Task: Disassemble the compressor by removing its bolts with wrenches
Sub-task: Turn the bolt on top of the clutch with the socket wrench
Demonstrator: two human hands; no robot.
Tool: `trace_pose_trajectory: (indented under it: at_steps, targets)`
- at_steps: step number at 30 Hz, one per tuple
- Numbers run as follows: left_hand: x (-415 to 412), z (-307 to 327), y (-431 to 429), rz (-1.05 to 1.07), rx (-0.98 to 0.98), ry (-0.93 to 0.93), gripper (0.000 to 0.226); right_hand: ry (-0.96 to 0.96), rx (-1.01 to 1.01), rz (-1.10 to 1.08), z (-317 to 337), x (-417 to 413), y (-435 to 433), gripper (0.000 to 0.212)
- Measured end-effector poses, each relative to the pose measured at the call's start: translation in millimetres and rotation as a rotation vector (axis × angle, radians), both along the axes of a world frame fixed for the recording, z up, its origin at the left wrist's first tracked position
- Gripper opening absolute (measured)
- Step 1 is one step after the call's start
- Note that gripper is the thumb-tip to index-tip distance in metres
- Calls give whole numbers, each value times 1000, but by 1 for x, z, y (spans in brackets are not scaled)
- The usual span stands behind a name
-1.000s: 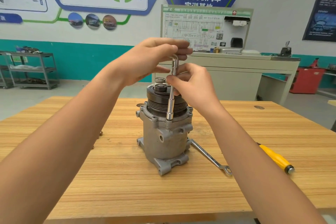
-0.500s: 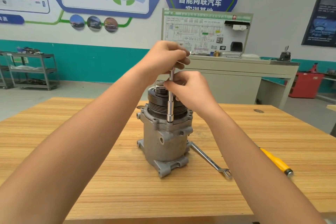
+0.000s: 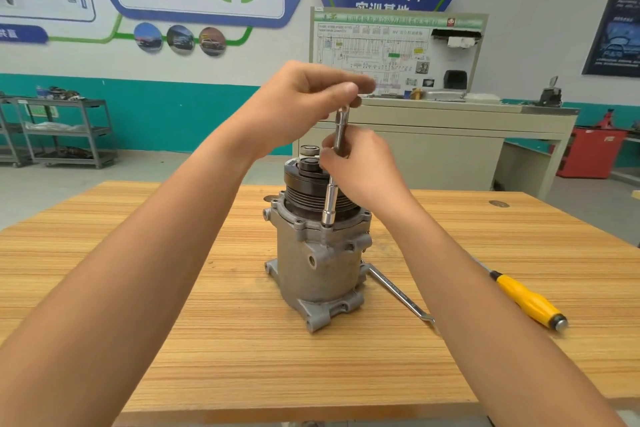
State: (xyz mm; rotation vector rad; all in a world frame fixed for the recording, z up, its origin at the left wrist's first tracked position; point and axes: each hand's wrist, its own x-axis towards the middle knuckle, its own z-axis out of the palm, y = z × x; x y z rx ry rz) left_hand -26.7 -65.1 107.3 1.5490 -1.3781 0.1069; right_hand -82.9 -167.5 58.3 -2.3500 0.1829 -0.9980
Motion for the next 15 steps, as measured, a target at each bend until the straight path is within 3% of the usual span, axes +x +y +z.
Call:
trace_pose_trajectory:
  at_steps: [4, 7, 9, 13, 15]
  targets:
    - [-6, 2, -20, 68, -19, -140, 27, 6, -149, -46, -2, 2, 6, 7]
    - [-2, 5, -33, 218, -5, -157, 23, 5, -129, -25, -4, 0, 5, 4]
    - [3, 8, -37, 302, 43, -99, 26, 8, -125, -23, -3, -1, 3, 18]
    - [13, 9, -28, 318, 62, 175, 28, -9, -13, 24, -2, -4, -1, 10]
    - [13, 6, -18, 301, 29, 225, 27, -50, -2, 41, -3, -5, -2, 10]
